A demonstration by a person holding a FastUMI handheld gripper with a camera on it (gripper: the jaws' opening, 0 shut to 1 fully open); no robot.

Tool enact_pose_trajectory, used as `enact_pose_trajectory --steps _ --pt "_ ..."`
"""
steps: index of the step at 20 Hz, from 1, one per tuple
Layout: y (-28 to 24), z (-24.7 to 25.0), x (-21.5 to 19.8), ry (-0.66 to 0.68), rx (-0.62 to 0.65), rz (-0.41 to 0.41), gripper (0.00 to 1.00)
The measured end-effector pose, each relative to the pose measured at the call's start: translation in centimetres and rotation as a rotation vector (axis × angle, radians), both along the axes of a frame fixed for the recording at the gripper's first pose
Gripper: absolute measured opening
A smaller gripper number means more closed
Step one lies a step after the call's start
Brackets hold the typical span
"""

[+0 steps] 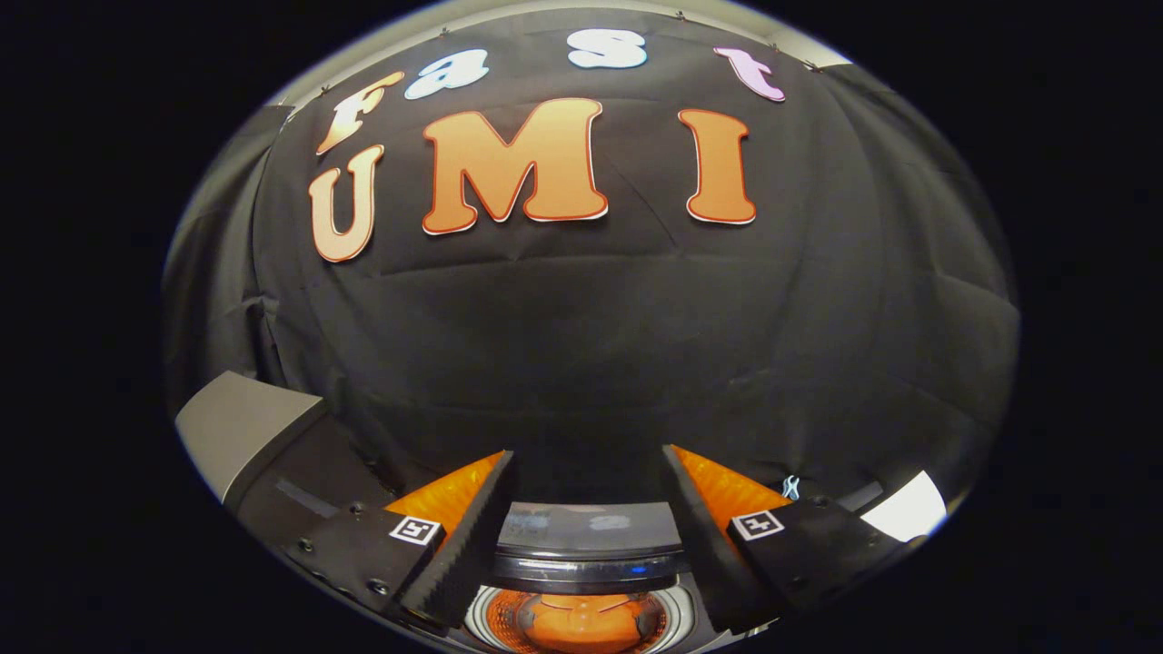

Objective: Put the clothes into the washing machine and then close the washing machine lid.

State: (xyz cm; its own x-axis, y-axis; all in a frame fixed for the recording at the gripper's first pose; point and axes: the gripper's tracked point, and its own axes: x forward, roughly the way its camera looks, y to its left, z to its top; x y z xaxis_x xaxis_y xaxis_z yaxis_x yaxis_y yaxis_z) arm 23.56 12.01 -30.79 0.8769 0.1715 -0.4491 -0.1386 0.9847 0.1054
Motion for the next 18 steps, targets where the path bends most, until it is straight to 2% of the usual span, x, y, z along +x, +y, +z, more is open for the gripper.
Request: enact_pose_trajectory --steps 8,12,18 --pt "-0.2 -1.8 -4.3 0.046 -0.009 -0.001 1.0" --pt "-0.4 -4.7 -6.7 0.118 0.007 0.006 1.0" --pt "-1.6 -5.8 -8.3 0.146 0.024 -0.027 1.0"
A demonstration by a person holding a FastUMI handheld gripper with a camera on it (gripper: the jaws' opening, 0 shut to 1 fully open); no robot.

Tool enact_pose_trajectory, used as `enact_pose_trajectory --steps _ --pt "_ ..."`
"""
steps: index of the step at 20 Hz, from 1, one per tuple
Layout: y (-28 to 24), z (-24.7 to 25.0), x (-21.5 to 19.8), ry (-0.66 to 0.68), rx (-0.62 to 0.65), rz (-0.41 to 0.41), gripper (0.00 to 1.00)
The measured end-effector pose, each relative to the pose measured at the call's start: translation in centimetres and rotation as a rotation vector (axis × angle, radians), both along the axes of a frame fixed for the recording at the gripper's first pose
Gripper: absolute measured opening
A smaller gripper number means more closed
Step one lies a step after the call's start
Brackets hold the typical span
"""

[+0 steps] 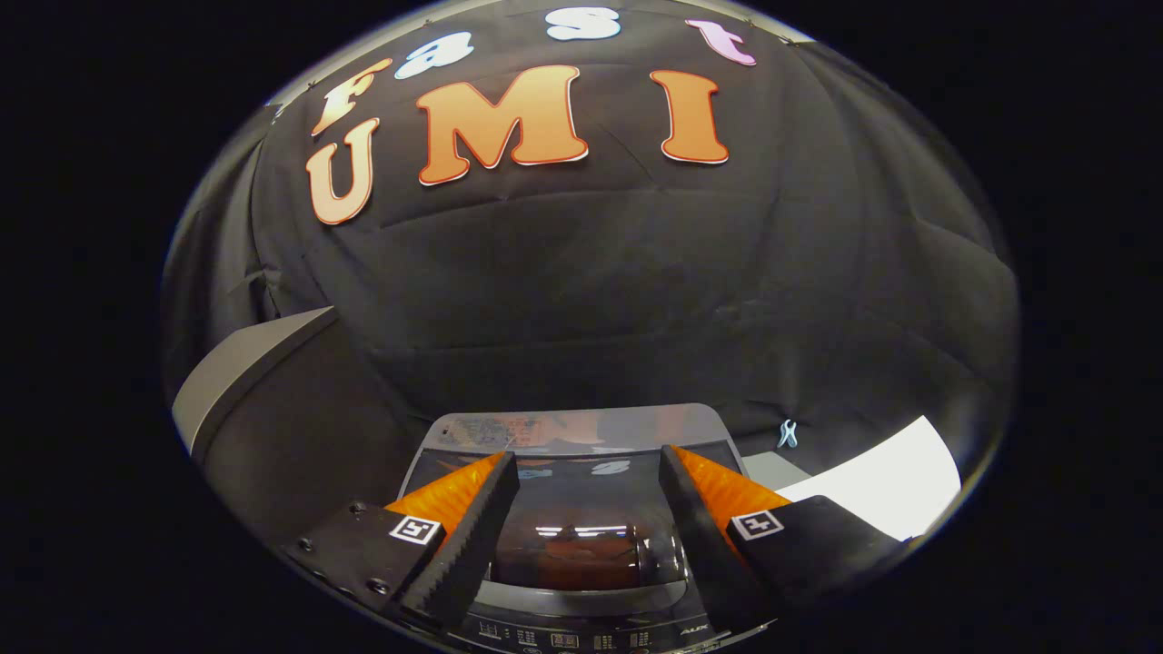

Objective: Put the clothes into the washing machine and then close the washing machine lid.

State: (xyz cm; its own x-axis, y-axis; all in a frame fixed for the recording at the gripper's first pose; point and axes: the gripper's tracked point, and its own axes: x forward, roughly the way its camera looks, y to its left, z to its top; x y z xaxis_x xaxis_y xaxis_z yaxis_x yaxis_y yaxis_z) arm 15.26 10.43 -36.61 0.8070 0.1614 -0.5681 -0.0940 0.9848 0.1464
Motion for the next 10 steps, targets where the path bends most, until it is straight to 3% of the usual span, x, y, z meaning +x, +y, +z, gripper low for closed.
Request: enact_pose_trajectory --steps 10 --pt "-0.6 4.0 0.0 -0.086 0.012 -0.007 1.0"
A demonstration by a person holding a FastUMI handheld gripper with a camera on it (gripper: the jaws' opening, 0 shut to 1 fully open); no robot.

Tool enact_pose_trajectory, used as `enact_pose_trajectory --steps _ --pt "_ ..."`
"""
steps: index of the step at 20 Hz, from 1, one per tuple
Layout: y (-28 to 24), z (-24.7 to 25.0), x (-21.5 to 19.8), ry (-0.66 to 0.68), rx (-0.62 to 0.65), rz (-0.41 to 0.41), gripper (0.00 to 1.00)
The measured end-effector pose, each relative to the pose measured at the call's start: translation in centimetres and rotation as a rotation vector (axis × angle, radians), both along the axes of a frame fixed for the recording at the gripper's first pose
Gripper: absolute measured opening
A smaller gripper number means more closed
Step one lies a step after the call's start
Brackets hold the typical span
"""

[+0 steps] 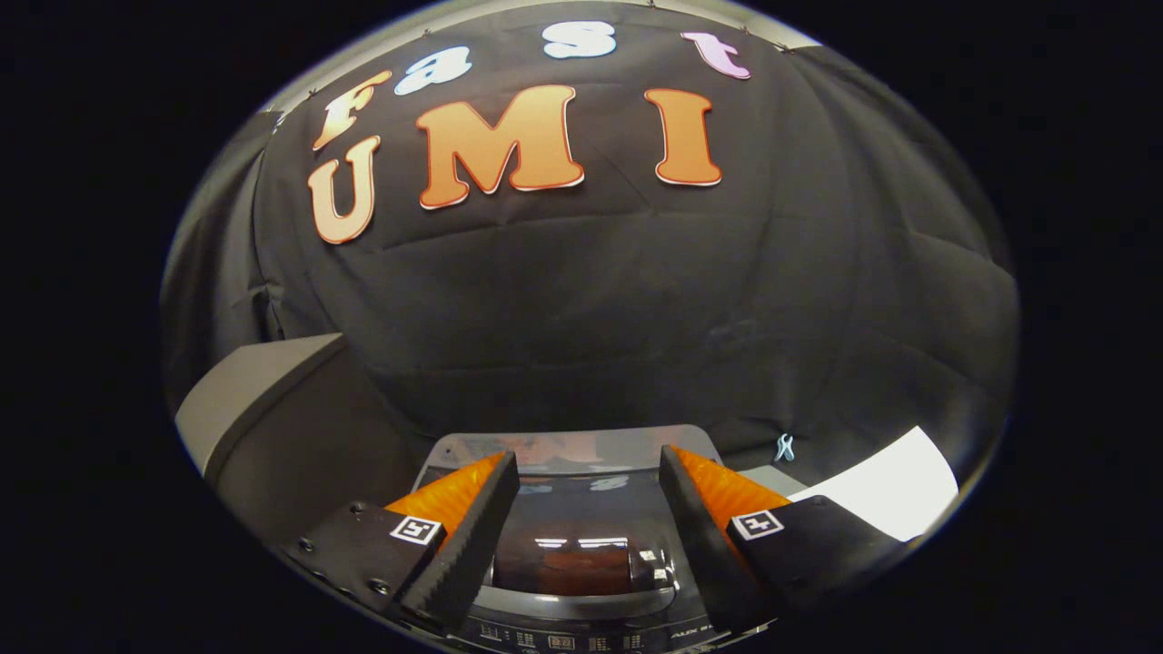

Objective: Put the clothes into the washing machine and then close the washing machine lid.

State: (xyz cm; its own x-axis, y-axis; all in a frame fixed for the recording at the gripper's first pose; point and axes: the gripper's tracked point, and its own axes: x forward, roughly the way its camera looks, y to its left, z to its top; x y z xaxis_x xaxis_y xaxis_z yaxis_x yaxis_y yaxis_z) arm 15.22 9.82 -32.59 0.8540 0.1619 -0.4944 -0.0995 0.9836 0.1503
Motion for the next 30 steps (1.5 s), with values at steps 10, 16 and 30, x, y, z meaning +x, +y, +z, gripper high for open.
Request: enact_pose_trajectory --steps 10,16,30 --pt "-1.9 12.6 -1.0 -0.203 0.035 -0.01 1.0" --pt "-6.5 18.9 -2.9 -0.319 0.017 -0.045 1.0" --pt "-19.4 30.1 -11.2 -0.495 -0.077 -0.182 0.99"
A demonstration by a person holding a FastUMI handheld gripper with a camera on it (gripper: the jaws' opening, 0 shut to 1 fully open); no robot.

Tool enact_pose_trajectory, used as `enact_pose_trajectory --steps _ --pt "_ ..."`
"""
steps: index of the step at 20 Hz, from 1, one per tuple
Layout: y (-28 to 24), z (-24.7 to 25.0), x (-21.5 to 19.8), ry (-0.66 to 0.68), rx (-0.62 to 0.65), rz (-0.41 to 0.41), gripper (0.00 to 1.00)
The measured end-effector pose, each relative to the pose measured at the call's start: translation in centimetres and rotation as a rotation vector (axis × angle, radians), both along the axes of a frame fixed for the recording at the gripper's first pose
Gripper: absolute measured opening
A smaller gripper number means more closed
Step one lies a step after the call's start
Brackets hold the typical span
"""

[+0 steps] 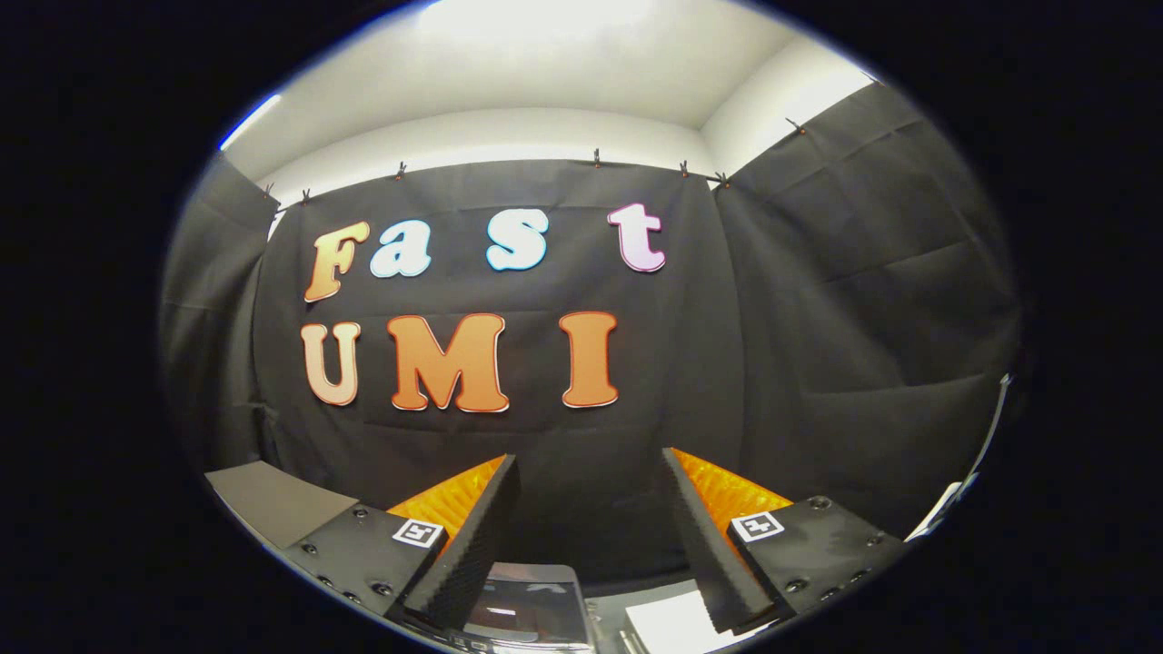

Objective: Put the clothes into the washing machine and then close the washing machine lid.

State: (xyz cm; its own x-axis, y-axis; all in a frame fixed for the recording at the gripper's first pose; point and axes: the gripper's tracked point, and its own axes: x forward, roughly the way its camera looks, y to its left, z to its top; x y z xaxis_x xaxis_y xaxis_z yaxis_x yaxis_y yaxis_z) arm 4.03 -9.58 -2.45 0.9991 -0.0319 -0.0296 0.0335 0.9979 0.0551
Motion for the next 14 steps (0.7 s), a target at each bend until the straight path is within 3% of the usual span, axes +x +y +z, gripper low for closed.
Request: enact_pose_trajectory --steps 14 --pt "0.4 0.9 -1.6 -0.006 0.033 0.019 0.99"
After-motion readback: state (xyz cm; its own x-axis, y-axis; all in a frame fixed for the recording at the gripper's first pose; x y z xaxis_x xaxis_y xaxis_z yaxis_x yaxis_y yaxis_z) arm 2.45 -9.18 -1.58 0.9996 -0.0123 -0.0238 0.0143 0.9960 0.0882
